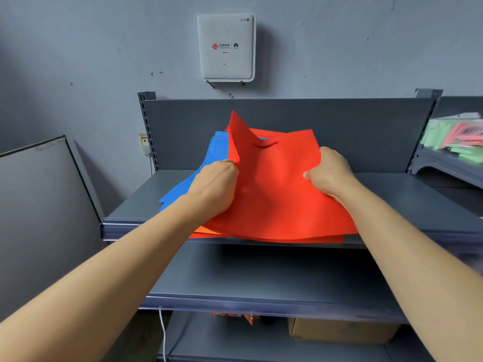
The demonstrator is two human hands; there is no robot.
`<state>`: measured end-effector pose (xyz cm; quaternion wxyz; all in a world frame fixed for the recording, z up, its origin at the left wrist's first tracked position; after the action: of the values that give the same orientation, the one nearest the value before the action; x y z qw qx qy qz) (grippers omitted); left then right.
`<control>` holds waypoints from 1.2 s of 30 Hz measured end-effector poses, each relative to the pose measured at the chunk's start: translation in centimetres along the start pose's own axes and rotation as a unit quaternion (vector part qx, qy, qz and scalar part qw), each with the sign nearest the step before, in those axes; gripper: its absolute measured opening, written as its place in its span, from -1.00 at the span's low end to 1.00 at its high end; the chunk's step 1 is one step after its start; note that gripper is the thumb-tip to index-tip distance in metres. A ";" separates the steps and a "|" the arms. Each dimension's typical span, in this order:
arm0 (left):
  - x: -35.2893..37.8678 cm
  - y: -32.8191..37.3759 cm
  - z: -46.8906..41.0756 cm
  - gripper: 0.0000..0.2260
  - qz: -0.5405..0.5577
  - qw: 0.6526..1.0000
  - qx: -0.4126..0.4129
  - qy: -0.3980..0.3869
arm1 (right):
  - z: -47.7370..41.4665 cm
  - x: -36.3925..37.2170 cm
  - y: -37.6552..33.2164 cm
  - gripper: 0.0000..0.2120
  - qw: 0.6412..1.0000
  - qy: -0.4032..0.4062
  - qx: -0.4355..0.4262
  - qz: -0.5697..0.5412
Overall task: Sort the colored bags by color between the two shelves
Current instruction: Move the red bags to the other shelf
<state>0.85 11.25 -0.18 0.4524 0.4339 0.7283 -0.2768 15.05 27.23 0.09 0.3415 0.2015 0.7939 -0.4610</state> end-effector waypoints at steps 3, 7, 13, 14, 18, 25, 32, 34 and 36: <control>-0.5 2.4 0.9 -0.72 -0.013 0.999 0.028 0.015 | 0.4 -1.2 -0.2 -0.73 0.999 0.038 -0.024 0.015; -2.1 4.6 1.8 -0.85 -0.010 0.998 0.048 0.050 | 1.3 -2.3 0.2 -0.72 0.998 0.042 -0.033 0.023; -5.0 3.2 4.0 -0.83 0.066 0.993 -0.020 0.092 | 3.9 -3.4 -1.0 -0.44 0.997 0.016 -0.076 -0.010; -5.3 2.4 4.6 -0.76 0.078 0.990 -0.047 0.103 | 4.5 -3.4 -1.6 -0.40 0.996 0.004 -0.089 -0.020; -7.2 -1.1 7.8 -0.58 0.114 0.971 -0.162 0.136 | 6.9 -3.2 -4.4 -0.36 0.987 -0.023 -0.156 -0.039; -11.2 -5.5 13.3 -0.44 0.091 0.940 -0.269 0.187 | 11.1 -2.9 -10.4 -0.47 0.966 -0.037 -0.240 -0.084; -14.6 -11.1 20.7 -0.48 0.062 0.913 -0.342 0.214 | 17.5 -0.2 -17.9 -0.45 0.943 -0.105 -0.302 -0.098; -16.0 -13.3 24.5 -0.49 0.048 0.902 -0.365 0.227 | 20.7 0.9 -20.7 -0.43 0.932 -0.124 -0.324 -0.110; -17.9 -15.5 29.0 -0.50 0.027 0.890 -0.388 0.238 | 24.8 2.0 -24.0 -0.40 0.915 -0.145 -0.351 -0.132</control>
<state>3.14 -25.91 3.44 0.4055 0.2962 0.8514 0.1516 7.33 -6.15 4.42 0.4377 -0.1075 0.8657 -0.2177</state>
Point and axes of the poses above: each hand's wrist, its own z-axis away from the middle knuckle, its own x-axis out of the palm, y = z × x, the point moved 8 cm from there along -z, towards the middle knuckle, and after that the axes turned 6 degrees about y, right-handed, at the moved point
